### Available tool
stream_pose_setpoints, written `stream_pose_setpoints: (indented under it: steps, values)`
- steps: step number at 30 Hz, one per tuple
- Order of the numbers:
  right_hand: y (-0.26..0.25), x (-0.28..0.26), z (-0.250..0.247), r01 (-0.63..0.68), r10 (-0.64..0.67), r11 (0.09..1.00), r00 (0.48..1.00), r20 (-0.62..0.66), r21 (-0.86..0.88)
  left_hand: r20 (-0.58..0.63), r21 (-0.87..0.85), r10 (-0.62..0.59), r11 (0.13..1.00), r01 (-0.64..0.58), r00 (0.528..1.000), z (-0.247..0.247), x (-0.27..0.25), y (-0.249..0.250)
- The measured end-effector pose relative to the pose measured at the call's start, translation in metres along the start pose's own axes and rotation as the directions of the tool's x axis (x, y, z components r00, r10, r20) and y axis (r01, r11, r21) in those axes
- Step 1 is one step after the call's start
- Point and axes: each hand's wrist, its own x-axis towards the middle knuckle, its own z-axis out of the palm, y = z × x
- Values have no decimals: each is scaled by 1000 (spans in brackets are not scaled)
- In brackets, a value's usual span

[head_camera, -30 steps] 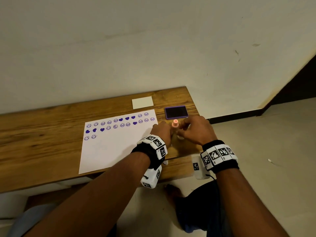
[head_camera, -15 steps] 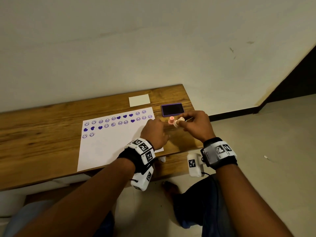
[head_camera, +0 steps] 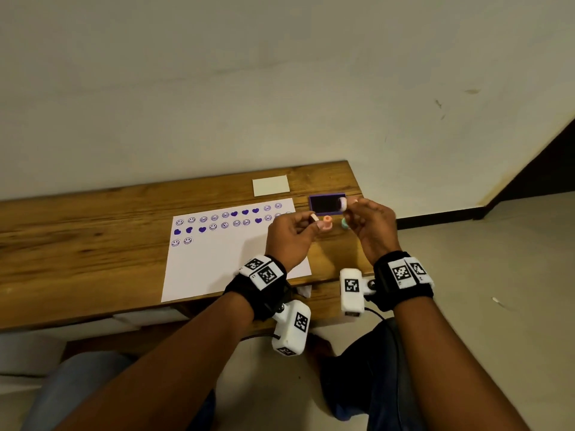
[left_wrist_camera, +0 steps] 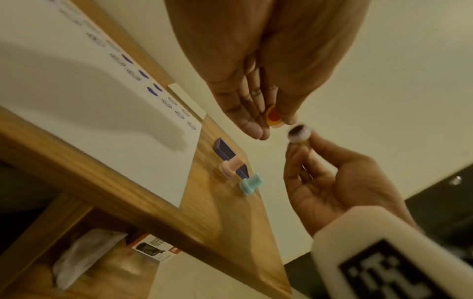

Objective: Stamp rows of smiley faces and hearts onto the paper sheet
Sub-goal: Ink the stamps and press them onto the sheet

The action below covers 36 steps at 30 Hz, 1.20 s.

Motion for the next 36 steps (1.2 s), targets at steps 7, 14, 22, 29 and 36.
stream_pose_setpoints:
  steps: [7,14,22,29,36]
  values:
    - [-7,8,-14,-195,216,833,976,20,517,165,414,27,905,-94,986,19,12,-17]
    - [-4,10,-16,-256,313,610,947,69,750,333,721,-4,646,-251,943,42,30,-29]
    - [-4,12,-16,-224,333,604,943,13,765,415,748,-76,595,-293,906,38,40,-32]
    - [-7,9,-15,-213,324,570,946,21,793,409,762,-63,573,-302,910,28,36,-26]
    - [-3,5,-13,-189,279,682,960,-11,706,246,681,20,708,-187,969,-39,3,-38]
